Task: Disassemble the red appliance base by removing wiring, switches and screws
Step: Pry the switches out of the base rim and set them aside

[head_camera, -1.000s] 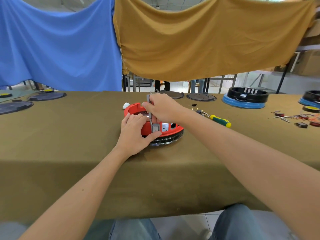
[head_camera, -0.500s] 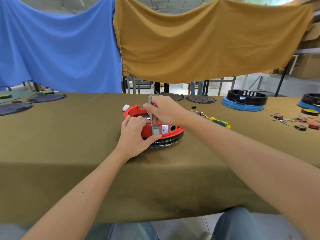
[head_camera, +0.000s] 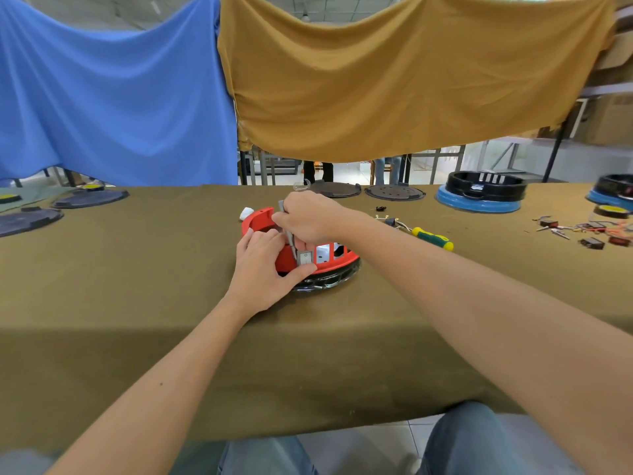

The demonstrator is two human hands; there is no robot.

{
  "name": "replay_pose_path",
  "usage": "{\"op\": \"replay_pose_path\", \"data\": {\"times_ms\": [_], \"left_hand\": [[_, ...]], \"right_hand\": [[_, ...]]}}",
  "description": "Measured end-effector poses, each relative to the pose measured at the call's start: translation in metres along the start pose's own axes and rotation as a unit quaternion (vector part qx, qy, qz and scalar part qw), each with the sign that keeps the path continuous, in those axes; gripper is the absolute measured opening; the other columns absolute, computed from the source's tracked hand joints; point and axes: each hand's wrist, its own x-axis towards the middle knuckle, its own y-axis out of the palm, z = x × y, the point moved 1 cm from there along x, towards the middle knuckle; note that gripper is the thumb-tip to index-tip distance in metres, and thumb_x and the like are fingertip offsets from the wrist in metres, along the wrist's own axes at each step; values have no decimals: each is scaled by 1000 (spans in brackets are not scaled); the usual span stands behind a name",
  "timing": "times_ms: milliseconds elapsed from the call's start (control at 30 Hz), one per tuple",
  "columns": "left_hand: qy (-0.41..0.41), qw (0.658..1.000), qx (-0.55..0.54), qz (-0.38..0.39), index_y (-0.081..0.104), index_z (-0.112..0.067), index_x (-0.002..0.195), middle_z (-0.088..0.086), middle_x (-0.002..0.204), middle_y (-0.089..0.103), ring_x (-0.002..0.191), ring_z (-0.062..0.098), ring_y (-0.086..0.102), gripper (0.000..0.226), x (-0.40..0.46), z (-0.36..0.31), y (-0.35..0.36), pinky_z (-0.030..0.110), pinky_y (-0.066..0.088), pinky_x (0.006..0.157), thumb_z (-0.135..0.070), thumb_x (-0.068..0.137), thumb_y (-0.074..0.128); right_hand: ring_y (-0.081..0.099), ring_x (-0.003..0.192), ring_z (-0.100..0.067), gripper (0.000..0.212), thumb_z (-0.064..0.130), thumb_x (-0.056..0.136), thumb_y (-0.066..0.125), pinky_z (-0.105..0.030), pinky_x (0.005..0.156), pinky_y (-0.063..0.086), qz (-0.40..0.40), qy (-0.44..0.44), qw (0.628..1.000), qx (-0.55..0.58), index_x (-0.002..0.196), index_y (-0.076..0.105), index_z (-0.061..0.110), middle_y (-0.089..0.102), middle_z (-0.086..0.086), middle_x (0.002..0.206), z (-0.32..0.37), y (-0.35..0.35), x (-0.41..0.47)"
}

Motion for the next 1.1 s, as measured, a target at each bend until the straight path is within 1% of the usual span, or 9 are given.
{"op": "replay_pose_path", "data": {"times_ms": [100,200,267,367,500,667,767,933,1100], "left_hand": [[3,1000,2,-3,64,-23,102,-12,87,52,89,7,43,55,0,0,0,49,29,110,-70,78,50],[5,1000,3,-6,61,-23,97,-15,85,48,87,7,41,52,-1,1,1,50,31,109,-70,77,53],[3,1000,3,-7,60,-23,96,-16,87,49,89,5,41,52,-1,1,1,49,30,110,-71,77,53],[1,1000,6,-3,60,-23,97,-15,91,51,93,5,42,54,-1,1,1,48,28,111,-71,77,52],[4,1000,8,-7,61,-22,99,-13,93,54,95,5,43,54,-2,0,0,47,27,112,-71,78,49],[1,1000,8,-1,62,-21,102,-12,94,54,96,6,43,55,-1,0,0,46,26,112,-69,81,45],[2,1000,6,1,62,-20,103,-13,93,52,95,6,42,55,-1,0,1,47,26,112,-68,81,45],[1,1000,6,6,62,-18,104,-10,95,53,96,8,43,57,-1,0,1,46,24,114,-67,81,44],[-2,1000,2,10,62,-17,105,-8,97,55,99,11,47,59,-1,-1,-1,46,23,114,-66,80,43]], "right_hand": [[68,58,-19,42,23,105,39,-39,76,59,1,13,999,47,72,58,6,72,-9,65,-3,0,-3],[65,52,-14,39,25,105,41,-27,59,56,-79,21,982,173,87,62,-4,69,-8,63,-14,-1,-14],[62,50,-11,35,25,105,43,-24,54,55,-133,21,962,236,87,61,0,65,-5,60,-27,-2,-24],[65,54,-13,33,28,106,44,-25,56,56,-159,16,958,238,83,58,9,67,-4,62,-41,-1,-34],[67,56,-16,32,29,105,44,-23,54,55,-178,7,960,217,81,56,12,71,-7,66,-47,2,-41],[69,61,-17,31,32,105,46,-29,61,57,-173,1,962,210,80,56,16,71,-6,69,-44,8,-40],[69,61,-20,32,28,105,46,-30,63,59,-153,15,953,259,80,58,12,71,-12,70,-45,5,-37],[65,56,-17,37,24,106,43,-25,59,59,-95,75,942,312,82,61,4,65,-11,62,-46,0,-27],[61,53,-16,39,26,106,42,-24,55,54,-89,89,951,281,90,63,-2,64,-10,62,-44,-2,-23]]}}
